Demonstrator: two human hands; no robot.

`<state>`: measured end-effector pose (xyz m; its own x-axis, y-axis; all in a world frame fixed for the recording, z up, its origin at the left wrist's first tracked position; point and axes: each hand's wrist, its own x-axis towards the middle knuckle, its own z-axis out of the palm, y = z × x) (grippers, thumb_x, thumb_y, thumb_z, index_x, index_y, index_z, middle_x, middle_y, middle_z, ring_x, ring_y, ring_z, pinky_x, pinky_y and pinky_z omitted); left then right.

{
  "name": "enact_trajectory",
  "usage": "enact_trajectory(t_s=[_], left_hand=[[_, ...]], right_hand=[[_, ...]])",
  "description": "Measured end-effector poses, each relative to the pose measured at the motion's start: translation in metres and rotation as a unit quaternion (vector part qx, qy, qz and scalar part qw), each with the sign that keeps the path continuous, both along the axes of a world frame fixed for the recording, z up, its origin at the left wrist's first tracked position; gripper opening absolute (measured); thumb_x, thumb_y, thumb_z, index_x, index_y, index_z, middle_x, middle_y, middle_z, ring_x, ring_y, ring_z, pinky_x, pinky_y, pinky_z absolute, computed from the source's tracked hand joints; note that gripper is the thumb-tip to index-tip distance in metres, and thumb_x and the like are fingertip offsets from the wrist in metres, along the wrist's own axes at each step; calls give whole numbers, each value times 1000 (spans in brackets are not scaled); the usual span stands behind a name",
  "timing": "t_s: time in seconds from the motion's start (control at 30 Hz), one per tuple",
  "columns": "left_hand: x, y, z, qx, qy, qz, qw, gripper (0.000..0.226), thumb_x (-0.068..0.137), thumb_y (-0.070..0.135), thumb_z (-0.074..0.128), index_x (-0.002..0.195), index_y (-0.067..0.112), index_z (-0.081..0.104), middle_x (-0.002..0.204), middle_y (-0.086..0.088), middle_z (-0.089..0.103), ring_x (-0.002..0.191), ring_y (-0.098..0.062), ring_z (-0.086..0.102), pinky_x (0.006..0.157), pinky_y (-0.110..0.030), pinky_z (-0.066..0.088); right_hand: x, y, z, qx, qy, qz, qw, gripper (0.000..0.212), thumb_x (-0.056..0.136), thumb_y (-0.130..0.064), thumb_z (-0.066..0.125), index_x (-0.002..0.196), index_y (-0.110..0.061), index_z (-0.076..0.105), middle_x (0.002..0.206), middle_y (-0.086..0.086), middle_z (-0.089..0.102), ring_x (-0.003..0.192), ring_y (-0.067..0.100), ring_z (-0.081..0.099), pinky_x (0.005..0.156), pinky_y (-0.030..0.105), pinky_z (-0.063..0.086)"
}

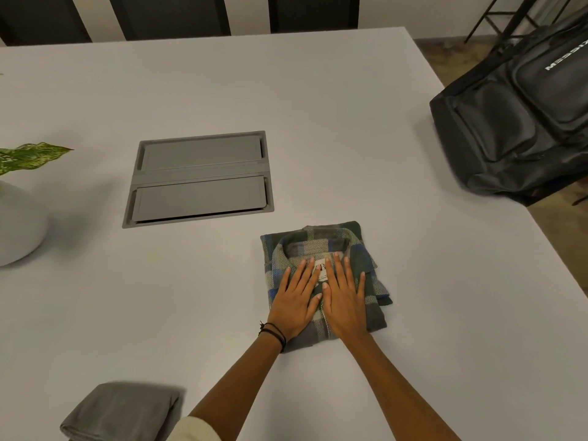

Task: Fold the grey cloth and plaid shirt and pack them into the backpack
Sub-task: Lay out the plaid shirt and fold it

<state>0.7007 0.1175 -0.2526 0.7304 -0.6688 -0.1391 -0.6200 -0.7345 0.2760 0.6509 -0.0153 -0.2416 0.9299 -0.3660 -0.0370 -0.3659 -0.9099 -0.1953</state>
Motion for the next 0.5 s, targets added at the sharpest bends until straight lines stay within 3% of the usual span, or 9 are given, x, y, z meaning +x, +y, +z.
enact_trajectory(t_s=[0.1,0.2,0.5], left_hand=[[2,-1,-4,1,0,3,1000,57,98,46,15,145,15,25,150,-6,32,141,-21,21,116,-38,3],[5,-2,-6,-4,6,0,1000,56,98,45,15,145,14,24,150,-6,32,141,-20,20,116,-37,3],[14,-3,-6,-17,55,-12,998,58,99,46,12,142,13,32,147,-7,39,136,-23,35,115,-37,5]], right_hand=[[3,-1,-4,4,5,11,1000,57,98,-47,4,149,-23,1,145,10,40,143,22,12,113,49,5],[5,-1,-5,11,35,14,999,57,97,-46,4,143,-19,27,141,9,47,133,26,39,107,54,24],[13,0,-1,56,54,11,997,58,96,-44,6,133,-19,43,134,7,55,124,27,51,98,52,30]])
